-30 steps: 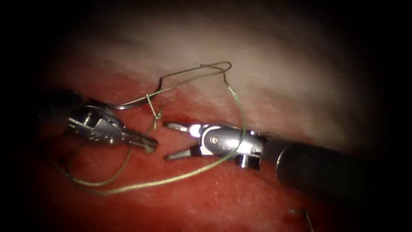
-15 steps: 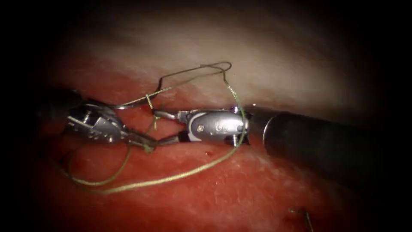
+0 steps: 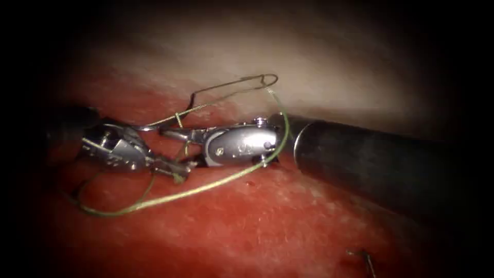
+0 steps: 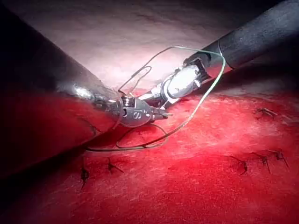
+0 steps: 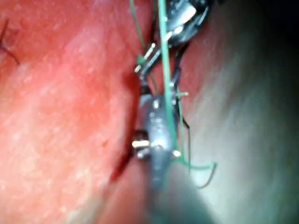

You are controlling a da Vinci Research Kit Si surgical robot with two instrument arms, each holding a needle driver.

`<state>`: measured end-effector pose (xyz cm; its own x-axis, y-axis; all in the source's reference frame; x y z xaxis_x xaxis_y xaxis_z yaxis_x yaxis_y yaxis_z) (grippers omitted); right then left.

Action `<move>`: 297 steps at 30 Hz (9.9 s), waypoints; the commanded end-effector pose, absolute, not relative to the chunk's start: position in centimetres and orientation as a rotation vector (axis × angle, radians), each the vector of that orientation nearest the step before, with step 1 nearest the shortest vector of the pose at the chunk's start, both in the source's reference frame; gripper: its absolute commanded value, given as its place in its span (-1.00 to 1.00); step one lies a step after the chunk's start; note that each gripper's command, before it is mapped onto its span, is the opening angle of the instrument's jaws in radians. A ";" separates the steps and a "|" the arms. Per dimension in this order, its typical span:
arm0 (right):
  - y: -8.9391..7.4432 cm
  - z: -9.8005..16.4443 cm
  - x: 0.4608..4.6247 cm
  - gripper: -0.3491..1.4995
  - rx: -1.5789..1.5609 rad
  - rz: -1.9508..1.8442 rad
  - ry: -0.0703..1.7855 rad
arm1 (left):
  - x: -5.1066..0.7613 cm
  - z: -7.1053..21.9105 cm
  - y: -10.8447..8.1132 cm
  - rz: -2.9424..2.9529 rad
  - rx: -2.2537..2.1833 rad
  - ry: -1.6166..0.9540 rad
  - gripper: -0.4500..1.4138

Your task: Wound Closure

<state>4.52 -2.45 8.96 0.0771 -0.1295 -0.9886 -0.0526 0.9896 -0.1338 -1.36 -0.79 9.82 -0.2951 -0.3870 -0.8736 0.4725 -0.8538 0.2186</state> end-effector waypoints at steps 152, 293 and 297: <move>-2.6 8.5 2.70 0.78 0.266 0.656 1.401 | -0.27 10.3 0.1 -2.988 1.740 0.630 0.01; -1.9 8.1 3.26 0.36 0.515 1.308 1.281 | -1.47 9.5 -0.8 -2.885 1.396 -0.019 -1.00; -2.0 8.2 3.40 0.36 0.551 1.321 1.264 | -1.47 9.5 -0.8 -2.885 1.396 -0.019 -1.00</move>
